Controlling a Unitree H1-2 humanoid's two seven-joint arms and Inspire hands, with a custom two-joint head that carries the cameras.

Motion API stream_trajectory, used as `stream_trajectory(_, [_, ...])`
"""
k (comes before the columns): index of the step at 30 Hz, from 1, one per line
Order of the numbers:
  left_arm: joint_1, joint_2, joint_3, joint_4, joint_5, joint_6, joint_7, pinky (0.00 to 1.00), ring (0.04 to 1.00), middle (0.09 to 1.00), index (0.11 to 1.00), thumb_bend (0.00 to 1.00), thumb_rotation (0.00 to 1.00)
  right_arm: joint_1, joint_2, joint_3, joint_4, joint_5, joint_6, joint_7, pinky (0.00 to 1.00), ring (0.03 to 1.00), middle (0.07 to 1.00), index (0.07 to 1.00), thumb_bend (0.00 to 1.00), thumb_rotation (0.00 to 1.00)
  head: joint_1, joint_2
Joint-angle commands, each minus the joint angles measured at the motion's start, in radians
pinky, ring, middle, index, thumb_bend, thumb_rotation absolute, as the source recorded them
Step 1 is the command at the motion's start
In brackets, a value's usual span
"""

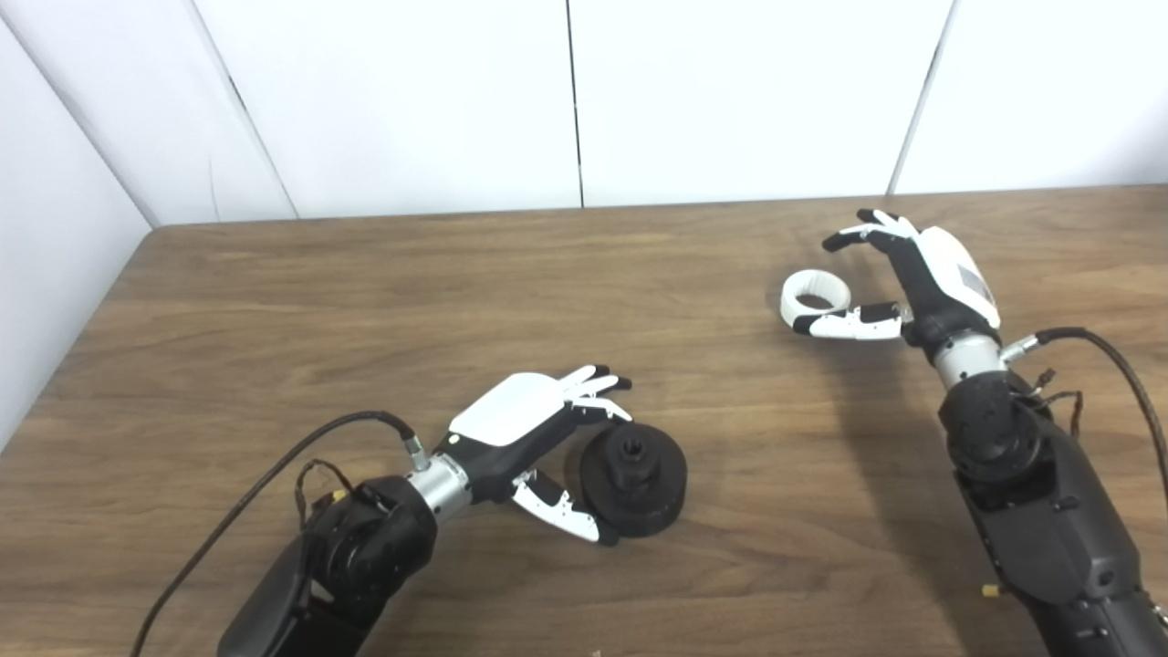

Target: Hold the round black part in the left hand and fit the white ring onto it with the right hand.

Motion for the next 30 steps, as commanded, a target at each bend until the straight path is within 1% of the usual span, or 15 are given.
stream_trajectory(1, [-0.028, 0.0, 0.002, 0.011, 0.006, -0.001, 0.0, 0.91, 1.0, 0.962, 0.702, 0.8, 0.39, -0.062, -0.018, -0.006, -0.012, -0.002, -0.038, -0.006, 1.0, 0.974, 0.923, 0.716, 0.9, 0.3, -0.001, 0.0])
stream_trajectory(9, [-0.03, -0.001, 0.001, 0.017, 0.013, 0.005, -0.003, 0.89, 1.0, 0.963, 0.705, 0.8, 0.41, -0.079, -0.024, 0.012, 0.016, 0.002, -0.045, 0.007, 1.0, 0.986, 0.926, 0.717, 0.9, 0.33, 0.0, -0.002])
stream_trajectory(12, [-0.03, 0.0, 0.001, 0.018, 0.015, 0.007, -0.004, 0.9, 1.0, 0.964, 0.706, 0.8, 0.41, -0.088, -0.027, 0.019, 0.017, -0.004, -0.037, 0.019, 1.0, 0.989, 0.929, 0.72, 0.9, 0.34, 0.001, -0.002])
stream_trajectory(22, [-0.023, 0.001, 0.002, 0.022, 0.014, 0.005, -0.002, 0.89, 1.0, 0.962, 0.708, 0.8, 0.4, -0.128, -0.034, 0.023, 0.028, -0.007, -0.031, 0.041, 1.0, 0.996, 0.929, 0.725, 0.9, 0.33, 0.001, -0.005])
stream_trajectory(26, [-0.021, 0.001, 0.001, 0.021, 0.012, 0.001, 0.0, 0.89, 1.0, 0.963, 0.709, 0.8, 0.41, -0.143, -0.039, 0.024, 0.05, 0.002, -0.03, 0.055, 1.0, 1.0, 0.929, 0.723, 0.9, 0.32, 0.002, -0.006])
stream_trajectory(30, [-0.021, 0.0, 0.003, 0.024, 0.008, -0.005, 0.003, 0.89, 1.0, 0.964, 0.707, 0.8, 0.4, -0.154, -0.042, 0.027, 0.076, -0.001, -0.033, 0.059, 1.0, 1.0, 0.928, 0.725, 0.89, 0.33, 0.004, -0.007])
